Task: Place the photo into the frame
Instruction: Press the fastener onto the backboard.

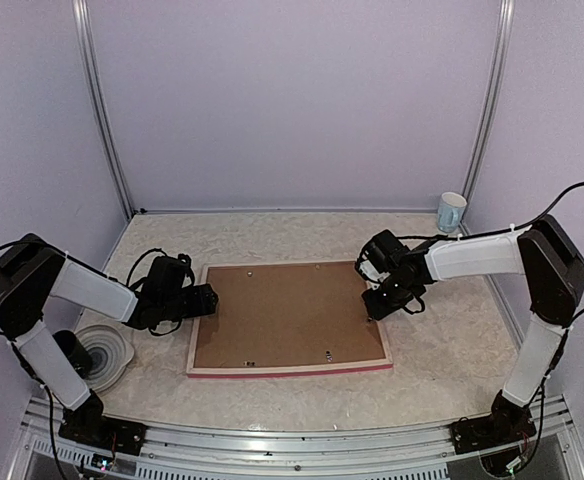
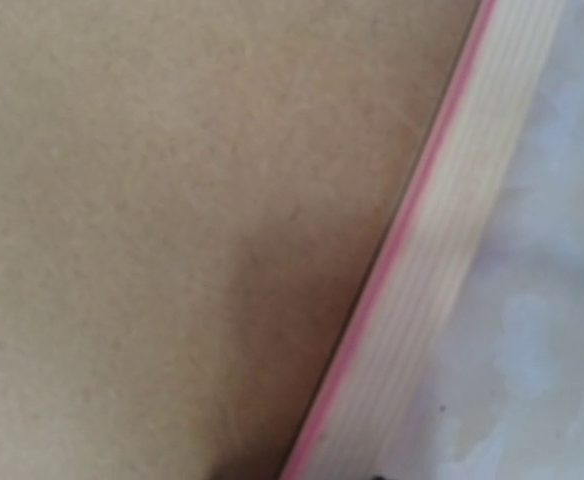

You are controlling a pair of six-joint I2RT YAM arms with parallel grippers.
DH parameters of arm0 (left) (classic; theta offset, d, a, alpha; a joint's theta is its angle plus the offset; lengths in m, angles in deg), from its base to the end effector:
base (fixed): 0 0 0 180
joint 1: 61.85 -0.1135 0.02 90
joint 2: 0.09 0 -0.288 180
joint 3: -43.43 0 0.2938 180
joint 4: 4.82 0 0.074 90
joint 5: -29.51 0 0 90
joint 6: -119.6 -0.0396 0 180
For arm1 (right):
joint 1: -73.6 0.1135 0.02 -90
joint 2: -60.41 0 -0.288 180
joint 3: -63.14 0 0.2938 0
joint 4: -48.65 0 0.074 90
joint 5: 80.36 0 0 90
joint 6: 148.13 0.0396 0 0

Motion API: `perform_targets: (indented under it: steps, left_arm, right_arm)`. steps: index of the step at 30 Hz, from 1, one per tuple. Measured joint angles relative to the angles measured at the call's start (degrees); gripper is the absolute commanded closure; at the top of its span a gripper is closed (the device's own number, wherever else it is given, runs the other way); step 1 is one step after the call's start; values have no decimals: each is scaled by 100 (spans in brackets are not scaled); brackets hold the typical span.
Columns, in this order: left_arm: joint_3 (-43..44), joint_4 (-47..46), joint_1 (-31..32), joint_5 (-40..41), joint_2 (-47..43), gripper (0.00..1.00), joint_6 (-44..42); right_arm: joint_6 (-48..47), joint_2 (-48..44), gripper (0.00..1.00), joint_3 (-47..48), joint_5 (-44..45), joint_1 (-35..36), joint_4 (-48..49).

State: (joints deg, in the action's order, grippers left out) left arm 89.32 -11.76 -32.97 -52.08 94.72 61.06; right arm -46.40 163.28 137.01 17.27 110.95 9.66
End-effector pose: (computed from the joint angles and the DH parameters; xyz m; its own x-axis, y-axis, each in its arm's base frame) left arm 0.2842 -0.1501 0.1033 -0.6993 -0.2039 -0.6852 0.0207 0.9523 -0.3045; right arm 0.3081 0.2285 0.1468 -0.8358 -0.3844 -0.3920 -0.4002 0.9154 -0.0443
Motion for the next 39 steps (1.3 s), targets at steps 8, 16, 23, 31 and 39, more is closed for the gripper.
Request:
perform_targets:
  steps: [8,16,23,31,39]
  left_arm:
    - [0,-4,-20,-7,0,23,0]
    - [0,-9,-26,-22,0,23,0]
    - [0,-9,-26,-24,0,22,0]
    - [0,-9,-26,-26,-2,22,0]
    - [0,-9,-26,-28,-2,23,2]
  right_arm:
    - [-170,-35,73,0,22,0,-136]
    - [-188,-35,70,72,-4,0,-317]
    - [-278,-35,52,219,-55,0,-752]
    - [-304,-35,48,326,-184,-2,-1078]
    - [-264,-35,48,389,-129,0,-1241]
